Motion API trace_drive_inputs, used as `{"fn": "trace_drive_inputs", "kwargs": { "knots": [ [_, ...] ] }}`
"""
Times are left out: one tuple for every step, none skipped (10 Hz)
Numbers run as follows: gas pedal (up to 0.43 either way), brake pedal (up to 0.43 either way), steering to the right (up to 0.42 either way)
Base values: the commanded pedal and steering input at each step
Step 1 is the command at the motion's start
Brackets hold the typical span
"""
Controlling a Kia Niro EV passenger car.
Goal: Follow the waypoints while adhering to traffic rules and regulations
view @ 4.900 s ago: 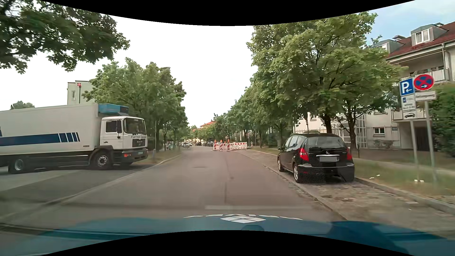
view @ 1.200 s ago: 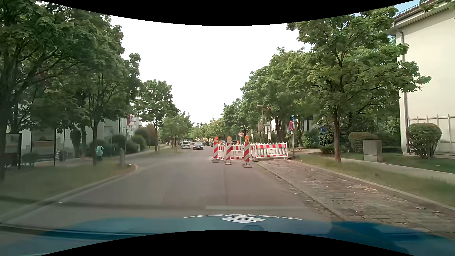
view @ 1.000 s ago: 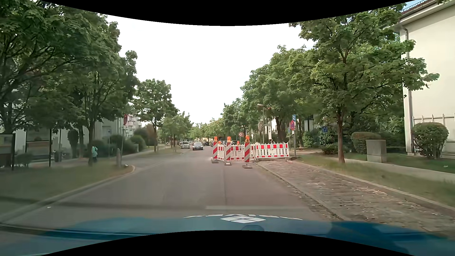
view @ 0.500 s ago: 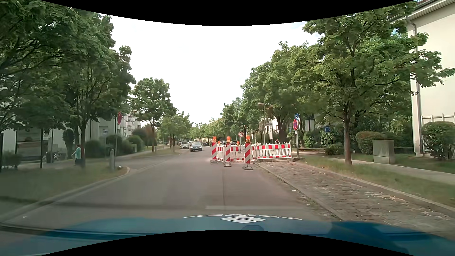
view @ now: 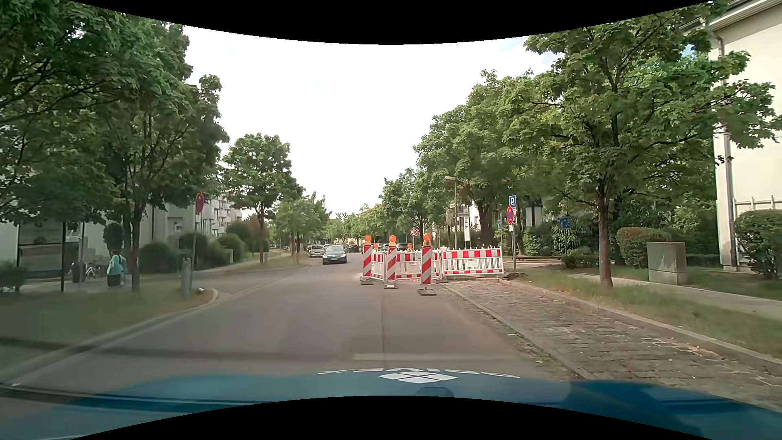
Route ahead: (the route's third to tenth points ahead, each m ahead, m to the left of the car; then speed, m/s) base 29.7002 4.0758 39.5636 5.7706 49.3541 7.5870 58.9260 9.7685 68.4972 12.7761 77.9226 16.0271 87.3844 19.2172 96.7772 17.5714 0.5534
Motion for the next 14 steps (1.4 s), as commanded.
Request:
{"fn": "trace_drive_inputs", "kwargs": {
  "knots": [
    [0.059,0.000,-0.008],
    [0.067,0.000,-0.009],
    [0.079,0.000,-0.009],
    [0.079,0.000,-0.011],
    [0.079,0.000,-0.013],
    [0.079,0.000,-0.014],
    [0.079,0.000,-0.015],
    [0.079,0.000,-0.015],
    [0.079,0.000,-0.015],
    [0.079,0.000,-0.016],
    [0.079,0.000,-0.016],
    [0.079,0.000,-0.017],
    [0.079,0.000,-0.018],
    [0.079,0.000,-0.018]
  ]
}}
